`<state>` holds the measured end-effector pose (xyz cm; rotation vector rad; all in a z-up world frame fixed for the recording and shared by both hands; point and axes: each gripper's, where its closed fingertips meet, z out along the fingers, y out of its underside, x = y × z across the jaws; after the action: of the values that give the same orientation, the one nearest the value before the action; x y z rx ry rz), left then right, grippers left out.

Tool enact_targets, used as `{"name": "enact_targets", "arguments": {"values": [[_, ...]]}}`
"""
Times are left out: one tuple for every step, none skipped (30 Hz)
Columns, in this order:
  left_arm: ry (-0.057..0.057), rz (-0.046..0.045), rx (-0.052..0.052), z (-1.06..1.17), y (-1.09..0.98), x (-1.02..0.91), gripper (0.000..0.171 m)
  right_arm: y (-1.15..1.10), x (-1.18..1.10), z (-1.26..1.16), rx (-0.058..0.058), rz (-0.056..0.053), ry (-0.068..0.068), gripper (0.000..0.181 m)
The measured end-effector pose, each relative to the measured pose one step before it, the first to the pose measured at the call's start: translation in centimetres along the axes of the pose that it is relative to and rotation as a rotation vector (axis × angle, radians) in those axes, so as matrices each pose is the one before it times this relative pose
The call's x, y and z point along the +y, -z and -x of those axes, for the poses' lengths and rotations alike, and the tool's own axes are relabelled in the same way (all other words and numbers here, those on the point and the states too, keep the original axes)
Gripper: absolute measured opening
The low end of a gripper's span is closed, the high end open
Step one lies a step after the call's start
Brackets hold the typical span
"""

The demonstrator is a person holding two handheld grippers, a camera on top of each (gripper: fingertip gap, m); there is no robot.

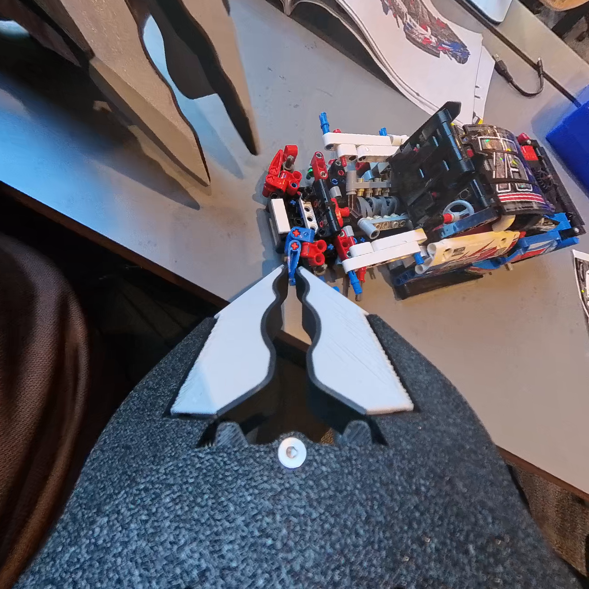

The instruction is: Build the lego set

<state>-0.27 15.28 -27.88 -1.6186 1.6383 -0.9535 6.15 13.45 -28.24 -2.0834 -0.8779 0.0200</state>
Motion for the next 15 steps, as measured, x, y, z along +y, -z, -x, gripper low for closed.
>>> {"name": "enact_targets", "arguments": {"values": [[-0.0127, -0.01398, 0.021, -0.397, 0.074, -0.231, 0.026, 0.001, -0.056, -0.021, -0.0014, -0.0003, 0.0004, 0.003], [-0.0077, -0.02613, 0.0105, -0.343, 0.024, -0.535, 0.021, -0.001, -0.04, -0.001, -0.0021, 0.0015, 0.0026, 0.003], [-0.0039, -0.02264, 0.0119, -0.41, -0.079, -0.71, 0.021, 0.025, -0.029, -0.009, -0.0015, 0.0012, 0.0058, 0.003], [-0.0054, -0.00472, 0.0169, -0.436, -0.187, -0.638, 0.021, 0.034, -0.04, -0.008, -0.002, 0.0007, 0.0071, 0.003], [-0.0136, 0.00928, 0.0166, -0.348, -0.316, -0.517, 0.021, 0.026, -0.036, -0.02, -0.0021, 0.0011, 0.0061, 0.003], [-0.0257, 0.01644, 0.0073, -0.138, -0.408, -0.401, 0.021, 0.0, 0.0, -0.047, -0.001, 0.0021, 0.0044, 0.004], [-0.0309, 0.0187, -0.0063, 0.167, -0.479, -0.261, 0.021, -0.029, 0.013, -0.011, -0.0026, 0.0037, 0.0028, 0.003], [-0.0253, 0.02494, -0.0083, 0.263, -0.536, -0.047, 0.022, -0.047, 0.026, 0.048, -0.005, 0.0052, 0.0021, 0.004], [-0.017, 0.02966, -0.006, 0.247, -0.501, 0.115, 0.025, -0.056, 0.049, 0.086, -0.0049, 0.0061, 0.0026, 0.004], [-0.0098, 0.02393, 0.0003, 0.106, -0.443, 0.115, 0.025, -0.055, 0.071, 0.072, -0.0018, 0.0056, 0.0042, 0.004], [-0.0043, 0.01193, 0.0001, 0.045, -0.342, 0.038, 0.025, -0.036, 0.071, 0.059, -0.0003, 0.0041, 0.0055, 0.003], [-0.0005, 0.004, 0.0007, -0.002, -0.279, -0.018, 0.026, 0.001, 0.055, 0.045, 0.0008, 0.0013, 0.0058, 0.004], [0.0029, 0.00262, 0.0018, -0.036, -0.234, 0.026, 0.026, 0.02, 0.032, 0.006, 0.0002, 0.0, 0.0042, 0.004], [0.0044, 0.00318, 0.0032, -0.062, -0.191, 0.05, 0.026, 0.024, 0.048, -0.025, -0.0002, 0.0002, 0.0012, 0.003], [0.0047, 0.00314, -0.0007, -0.003, -0.163, 0.045, 0.025, -0.004, 0.052, -0.068, -0.0004, 0.0007, -0.0009, 0.003]]}}
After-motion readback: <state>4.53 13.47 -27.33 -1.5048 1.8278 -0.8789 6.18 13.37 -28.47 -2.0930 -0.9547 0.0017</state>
